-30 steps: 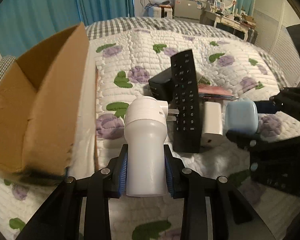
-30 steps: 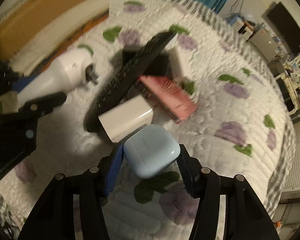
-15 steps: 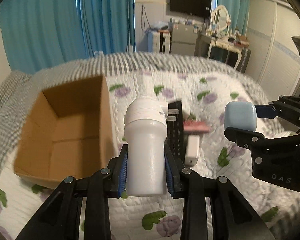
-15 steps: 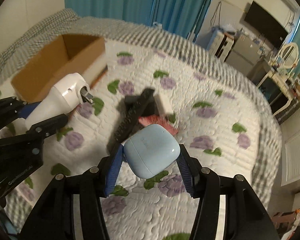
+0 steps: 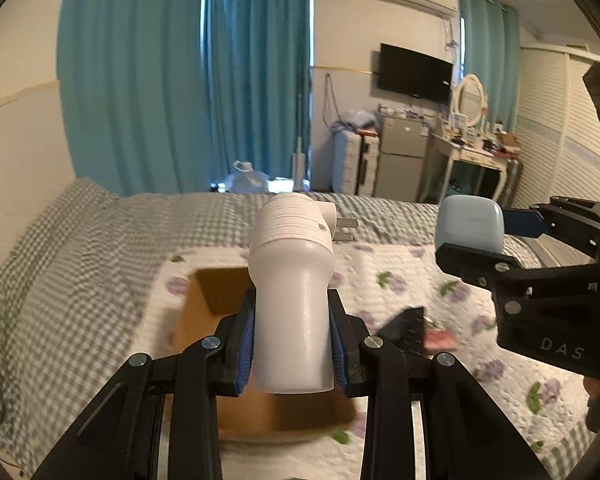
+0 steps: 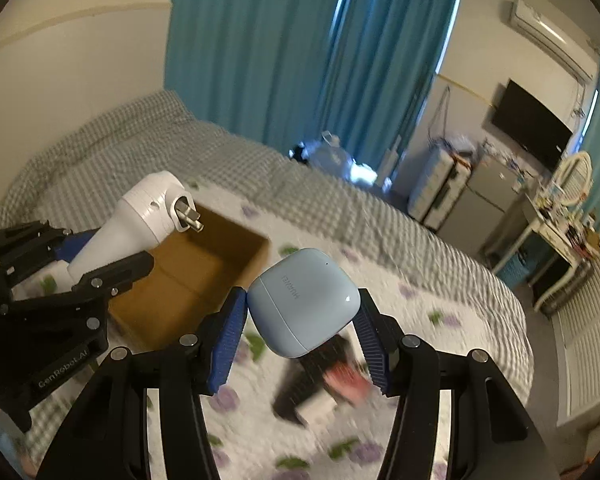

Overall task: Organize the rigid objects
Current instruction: 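Carry both items over the cardboard box and open both grippers to drop them, then grasp the black TV remote with the left gripper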

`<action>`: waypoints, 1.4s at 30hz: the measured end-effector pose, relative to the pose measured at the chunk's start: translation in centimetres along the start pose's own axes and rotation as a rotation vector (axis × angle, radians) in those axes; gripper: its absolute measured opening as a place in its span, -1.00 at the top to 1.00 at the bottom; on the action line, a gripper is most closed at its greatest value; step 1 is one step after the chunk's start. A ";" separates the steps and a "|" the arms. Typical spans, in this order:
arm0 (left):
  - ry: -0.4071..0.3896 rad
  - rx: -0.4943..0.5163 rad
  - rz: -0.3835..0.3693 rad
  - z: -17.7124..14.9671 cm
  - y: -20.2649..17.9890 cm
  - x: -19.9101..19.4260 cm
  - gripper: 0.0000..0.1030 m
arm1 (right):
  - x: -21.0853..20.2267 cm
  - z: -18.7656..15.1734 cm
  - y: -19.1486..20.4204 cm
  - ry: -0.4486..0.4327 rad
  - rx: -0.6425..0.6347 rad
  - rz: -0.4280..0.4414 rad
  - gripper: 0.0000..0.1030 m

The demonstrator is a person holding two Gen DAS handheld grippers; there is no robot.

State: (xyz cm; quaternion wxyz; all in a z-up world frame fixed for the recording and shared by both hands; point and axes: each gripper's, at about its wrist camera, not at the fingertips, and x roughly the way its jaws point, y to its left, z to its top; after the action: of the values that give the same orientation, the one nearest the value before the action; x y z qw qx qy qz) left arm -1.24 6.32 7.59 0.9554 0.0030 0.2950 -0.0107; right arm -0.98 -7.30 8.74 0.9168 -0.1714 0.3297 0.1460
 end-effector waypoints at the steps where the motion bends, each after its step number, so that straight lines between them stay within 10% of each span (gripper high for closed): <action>1: -0.001 -0.004 0.011 0.2 0.8 0.3 0.38 | 0.4 0.8 0.5 -0.012 0.003 0.007 -0.05; 11: 0.091 -0.022 0.068 -2.3 6.1 7.1 0.38 | 10.7 6.1 5.7 0.016 0.016 0.091 -0.05; 23: 0.219 -0.013 0.077 -6.9 6.4 13.8 0.38 | 23.1 2.5 8.3 0.171 -0.005 0.117 -0.05; 29: 0.232 -0.003 0.088 -7.5 6.4 14.2 0.31 | 24.0 1.1 7.8 0.176 0.014 0.135 -0.06; 31: 0.229 0.002 0.101 -7.2 6.1 13.8 -0.23 | 23.6 1.1 7.4 0.166 0.042 0.150 -0.18; 33: 0.212 0.007 0.118 -6.9 5.7 12.7 -0.24 | 22.4 1.5 6.8 0.123 0.065 0.152 -0.56; 42: 0.138 0.045 0.123 -3.5 1.6 6.7 -0.24 | 12.0 3.1 0.5 0.008 0.106 0.067 -0.66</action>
State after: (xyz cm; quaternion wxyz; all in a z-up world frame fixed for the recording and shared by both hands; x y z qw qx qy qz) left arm 2.30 7.86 0.91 0.9314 0.0433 0.3589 0.0418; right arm 9.45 -3.70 3.04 0.9179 -0.1119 0.3463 0.1581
